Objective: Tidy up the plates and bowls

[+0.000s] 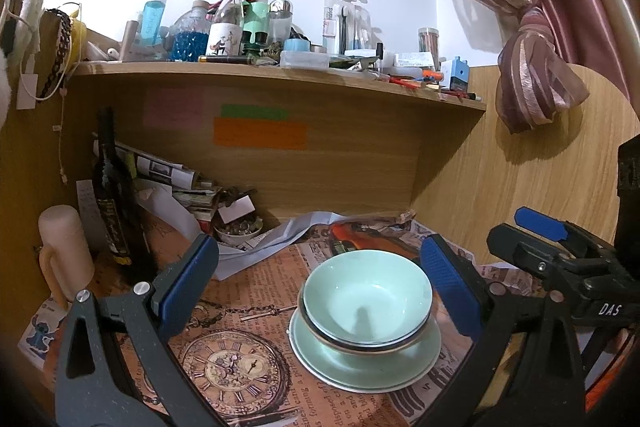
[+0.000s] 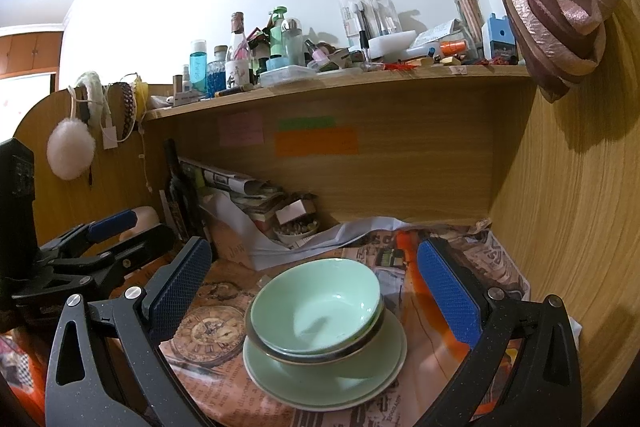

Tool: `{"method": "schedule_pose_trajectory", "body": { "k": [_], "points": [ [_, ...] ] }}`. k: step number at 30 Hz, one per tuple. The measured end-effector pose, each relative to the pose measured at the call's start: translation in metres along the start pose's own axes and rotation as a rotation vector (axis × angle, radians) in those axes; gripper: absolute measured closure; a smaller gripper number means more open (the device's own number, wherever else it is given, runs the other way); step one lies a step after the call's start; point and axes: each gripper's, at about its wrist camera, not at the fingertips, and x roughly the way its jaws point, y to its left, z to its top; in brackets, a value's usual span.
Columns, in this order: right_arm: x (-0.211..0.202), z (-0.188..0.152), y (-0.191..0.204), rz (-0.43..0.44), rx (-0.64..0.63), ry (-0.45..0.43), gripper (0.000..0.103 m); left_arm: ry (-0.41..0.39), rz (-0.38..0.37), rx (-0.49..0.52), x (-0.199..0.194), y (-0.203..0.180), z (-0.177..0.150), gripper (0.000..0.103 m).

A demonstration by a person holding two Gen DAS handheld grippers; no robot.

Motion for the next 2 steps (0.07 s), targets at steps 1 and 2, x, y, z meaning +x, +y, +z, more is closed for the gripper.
{"method": "schedule_pose_trajectory", "body": {
  "k": [1,2],
  "points": [
    [0.0015,0.0002,-0.0011,0.001,0.000,0.003,0.000,0.001,0.004,0.001,0.0009,-0.0008,-0.0006,0.000],
    [0.0029,0.0000,-0.0022,0.000,0.000,0.006,0.000,0.003,0.006,0.002,0.0016,-0.0009,-0.0012,0.000]
  ]
}}
